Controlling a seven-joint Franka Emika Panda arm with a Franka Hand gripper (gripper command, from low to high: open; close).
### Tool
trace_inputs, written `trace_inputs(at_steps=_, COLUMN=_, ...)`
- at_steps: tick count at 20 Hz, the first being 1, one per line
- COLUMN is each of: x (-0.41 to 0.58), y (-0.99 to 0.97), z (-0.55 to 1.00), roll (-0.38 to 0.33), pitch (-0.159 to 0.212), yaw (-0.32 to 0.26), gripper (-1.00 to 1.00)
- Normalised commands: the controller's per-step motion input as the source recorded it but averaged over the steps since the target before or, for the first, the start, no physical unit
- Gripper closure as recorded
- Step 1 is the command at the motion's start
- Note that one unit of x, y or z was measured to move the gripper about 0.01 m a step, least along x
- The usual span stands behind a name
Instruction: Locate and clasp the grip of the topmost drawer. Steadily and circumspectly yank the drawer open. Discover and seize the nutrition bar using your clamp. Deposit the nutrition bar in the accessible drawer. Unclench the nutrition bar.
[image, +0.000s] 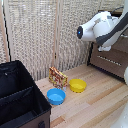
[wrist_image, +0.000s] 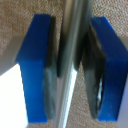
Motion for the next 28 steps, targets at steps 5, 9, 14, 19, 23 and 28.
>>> trace_inputs(at_steps=5, x=0.157, y=0.92, z=-0.15, roll=0.03, pitch=0.0, yaw=-0.046, gripper=1.0)
trace_inputs(at_steps=9, x=0.165, y=0.8, z=-0.11, roll=0.008, pitch=0.0, yaw=-0.039, gripper=1.0)
trace_inputs(at_steps=14, x=0.253, y=0.18, z=-0.01, roll=0.005, pitch=0.025, yaw=-0.005, gripper=-1.0)
trace_inputs(at_steps=19, x=0.122, y=-0.07, z=0.0, roll=0.032, pitch=0.018, yaw=-0.106, gripper=-1.0)
trace_inputs(at_steps=23, x=0.237, y=0.16, z=0.06, roll=-0.001, pitch=-0.018, yaw=-0.024, gripper=-1.0)
trace_inputs(at_steps=28, x=0.31, y=0.39, z=0.04, roll=0.085, pitch=0.046, yaw=0.0, gripper=-1.0)
